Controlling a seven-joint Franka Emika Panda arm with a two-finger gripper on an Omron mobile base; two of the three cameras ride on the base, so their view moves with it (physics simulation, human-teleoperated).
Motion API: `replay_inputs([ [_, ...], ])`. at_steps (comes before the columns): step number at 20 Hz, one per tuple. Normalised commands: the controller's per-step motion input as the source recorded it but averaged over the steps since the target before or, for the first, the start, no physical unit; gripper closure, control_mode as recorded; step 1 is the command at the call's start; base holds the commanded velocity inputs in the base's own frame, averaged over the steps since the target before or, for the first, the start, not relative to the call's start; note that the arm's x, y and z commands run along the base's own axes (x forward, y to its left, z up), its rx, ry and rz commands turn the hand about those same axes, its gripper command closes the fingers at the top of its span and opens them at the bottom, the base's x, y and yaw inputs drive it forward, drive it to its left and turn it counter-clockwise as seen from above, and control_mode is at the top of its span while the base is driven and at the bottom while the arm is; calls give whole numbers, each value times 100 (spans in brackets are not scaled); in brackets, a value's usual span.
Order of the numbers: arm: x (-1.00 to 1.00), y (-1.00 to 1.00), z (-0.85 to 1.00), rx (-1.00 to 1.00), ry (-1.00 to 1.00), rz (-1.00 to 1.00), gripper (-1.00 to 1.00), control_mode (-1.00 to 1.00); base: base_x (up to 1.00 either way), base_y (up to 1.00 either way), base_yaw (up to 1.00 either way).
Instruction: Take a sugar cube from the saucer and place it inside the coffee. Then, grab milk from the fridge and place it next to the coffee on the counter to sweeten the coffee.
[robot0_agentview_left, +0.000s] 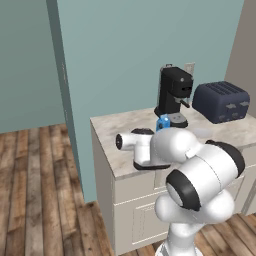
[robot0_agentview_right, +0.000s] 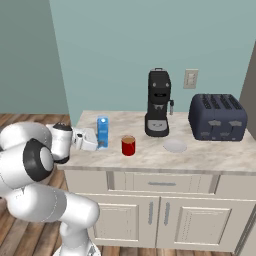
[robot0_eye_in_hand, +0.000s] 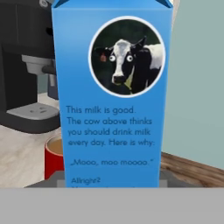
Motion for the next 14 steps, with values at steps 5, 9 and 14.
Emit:
replay_inputs([
  [5,0,0,0,0,0,-1,-100,-100,0,0,0],
  [9,-8,2,0,0,-3,0,-100,-100,0,0,0],
  [14,-14,30,5,-1,-9,0,-100,-100,0,0,0],
])
